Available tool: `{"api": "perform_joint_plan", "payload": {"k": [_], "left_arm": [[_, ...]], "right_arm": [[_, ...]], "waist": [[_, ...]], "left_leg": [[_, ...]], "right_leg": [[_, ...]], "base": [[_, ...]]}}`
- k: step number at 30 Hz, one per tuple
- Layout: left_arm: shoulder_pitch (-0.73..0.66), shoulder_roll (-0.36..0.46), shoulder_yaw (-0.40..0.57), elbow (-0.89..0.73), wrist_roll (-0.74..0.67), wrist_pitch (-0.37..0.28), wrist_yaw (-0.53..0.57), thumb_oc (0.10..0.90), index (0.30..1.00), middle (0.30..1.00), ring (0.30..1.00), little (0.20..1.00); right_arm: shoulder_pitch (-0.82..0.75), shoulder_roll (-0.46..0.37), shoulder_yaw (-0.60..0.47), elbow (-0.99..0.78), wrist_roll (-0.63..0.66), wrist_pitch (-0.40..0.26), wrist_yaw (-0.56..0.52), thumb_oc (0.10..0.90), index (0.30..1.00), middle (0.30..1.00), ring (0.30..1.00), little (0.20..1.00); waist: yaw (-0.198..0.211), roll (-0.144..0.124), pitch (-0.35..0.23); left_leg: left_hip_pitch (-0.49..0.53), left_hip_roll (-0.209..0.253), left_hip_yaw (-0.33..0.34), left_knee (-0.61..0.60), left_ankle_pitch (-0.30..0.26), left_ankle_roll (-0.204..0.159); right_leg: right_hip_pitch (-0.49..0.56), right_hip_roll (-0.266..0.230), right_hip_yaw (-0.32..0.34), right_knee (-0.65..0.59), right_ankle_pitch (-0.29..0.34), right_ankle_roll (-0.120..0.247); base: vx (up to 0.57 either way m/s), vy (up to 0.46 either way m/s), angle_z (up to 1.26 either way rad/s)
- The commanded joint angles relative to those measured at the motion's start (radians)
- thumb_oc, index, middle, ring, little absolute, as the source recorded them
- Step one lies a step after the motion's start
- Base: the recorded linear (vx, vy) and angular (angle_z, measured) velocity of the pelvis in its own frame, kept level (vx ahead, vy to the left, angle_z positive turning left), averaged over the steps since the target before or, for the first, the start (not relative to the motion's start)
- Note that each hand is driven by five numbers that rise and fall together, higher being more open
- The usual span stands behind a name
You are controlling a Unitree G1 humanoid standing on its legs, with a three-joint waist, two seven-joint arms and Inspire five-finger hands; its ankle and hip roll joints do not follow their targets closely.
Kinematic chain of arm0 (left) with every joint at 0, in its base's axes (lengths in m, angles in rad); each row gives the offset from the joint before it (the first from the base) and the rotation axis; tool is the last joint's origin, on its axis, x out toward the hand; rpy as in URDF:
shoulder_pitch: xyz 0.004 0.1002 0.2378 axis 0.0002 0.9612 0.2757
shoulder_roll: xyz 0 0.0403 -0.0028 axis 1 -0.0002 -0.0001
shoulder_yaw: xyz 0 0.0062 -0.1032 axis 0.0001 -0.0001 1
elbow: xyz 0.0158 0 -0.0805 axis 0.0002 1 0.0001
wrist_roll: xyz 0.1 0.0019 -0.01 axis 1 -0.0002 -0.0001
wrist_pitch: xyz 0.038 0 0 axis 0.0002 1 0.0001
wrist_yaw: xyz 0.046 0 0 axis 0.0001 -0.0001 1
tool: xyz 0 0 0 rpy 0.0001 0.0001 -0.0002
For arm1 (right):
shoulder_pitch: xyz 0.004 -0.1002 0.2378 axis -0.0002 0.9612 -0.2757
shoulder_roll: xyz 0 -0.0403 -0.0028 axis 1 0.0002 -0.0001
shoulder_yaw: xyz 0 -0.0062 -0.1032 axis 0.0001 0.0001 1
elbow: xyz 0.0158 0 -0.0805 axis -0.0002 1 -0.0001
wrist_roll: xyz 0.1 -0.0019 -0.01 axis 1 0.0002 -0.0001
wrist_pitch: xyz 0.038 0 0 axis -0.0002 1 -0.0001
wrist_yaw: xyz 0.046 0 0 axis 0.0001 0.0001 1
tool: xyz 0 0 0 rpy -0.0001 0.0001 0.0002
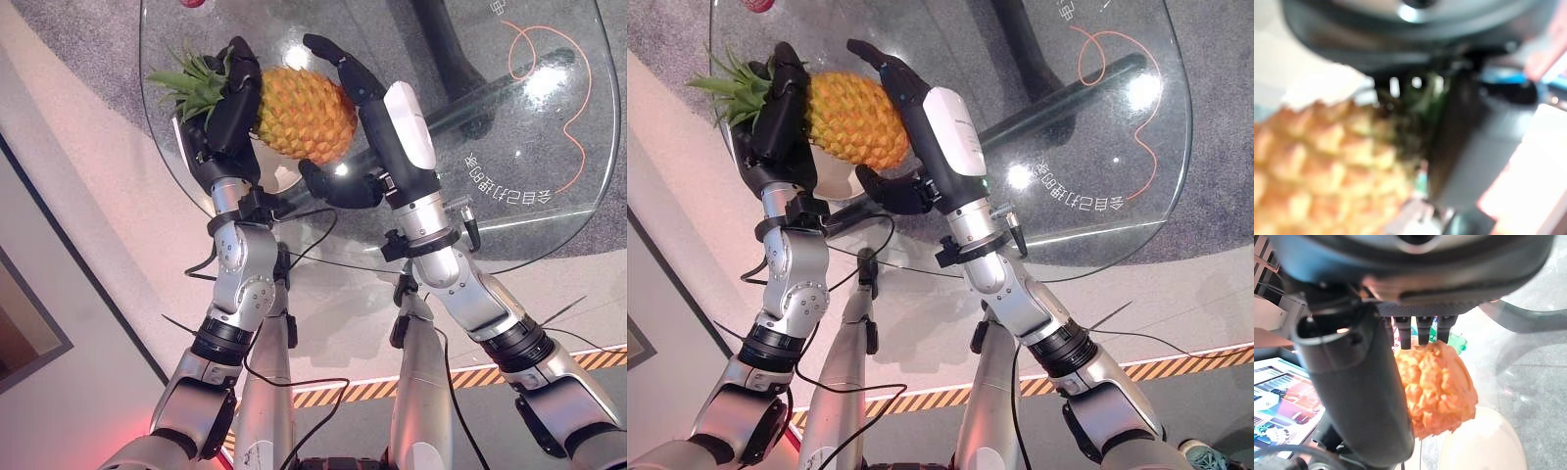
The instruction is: Pick up the fruit to the plate
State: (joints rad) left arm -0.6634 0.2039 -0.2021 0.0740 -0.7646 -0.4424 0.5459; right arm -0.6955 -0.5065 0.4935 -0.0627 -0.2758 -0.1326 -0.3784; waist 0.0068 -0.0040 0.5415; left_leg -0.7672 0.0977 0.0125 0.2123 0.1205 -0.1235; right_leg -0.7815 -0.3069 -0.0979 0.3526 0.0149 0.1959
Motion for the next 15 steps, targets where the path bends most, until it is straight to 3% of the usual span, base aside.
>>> {"api": "perform_joint_plan", "payload": {"k": [1, 15], "left_arm": [[-0.047, 0.056, 0.125, -0.132, 0.147, -0.163, 0.048, 0.1, 0.3, 0.3, 0.3, 0.2], [-0.065, 0.05, 0.167, -0.128, 0.277, -0.263, 0.241, 0.1, 0.3, 0.3, 0.3, 0.2]], "right_arm": [[-0.097, -0.007, -0.167, -0.101, -0.005, -0.063, -0.133, 0.8, 0.9, 0.9, 0.9, 0.9], [-0.094, 0.0, -0.173, -0.088, -0.017, -0.035, -0.177, 0.8, 0.9, 0.9, 0.9, 0.9]], "waist": [[0.014, 0.001, -0.021], [0.015, -0.005, -0.021]], "left_leg": [[-0.001, -0.016, -0.009, 0.061, -0.059, 0.034], [0.008, -0.014, -0.008, 0.034, -0.046, 0.028]], "right_leg": [[0.028, 0.032, -0.046, -0.099, 0.083, -0.045], [0.036, 0.035, -0.05, -0.116, 0.087, -0.045]], "base": [[0.0, 0.0, 0.0], [0.0, 0.0, 0.0]]}}
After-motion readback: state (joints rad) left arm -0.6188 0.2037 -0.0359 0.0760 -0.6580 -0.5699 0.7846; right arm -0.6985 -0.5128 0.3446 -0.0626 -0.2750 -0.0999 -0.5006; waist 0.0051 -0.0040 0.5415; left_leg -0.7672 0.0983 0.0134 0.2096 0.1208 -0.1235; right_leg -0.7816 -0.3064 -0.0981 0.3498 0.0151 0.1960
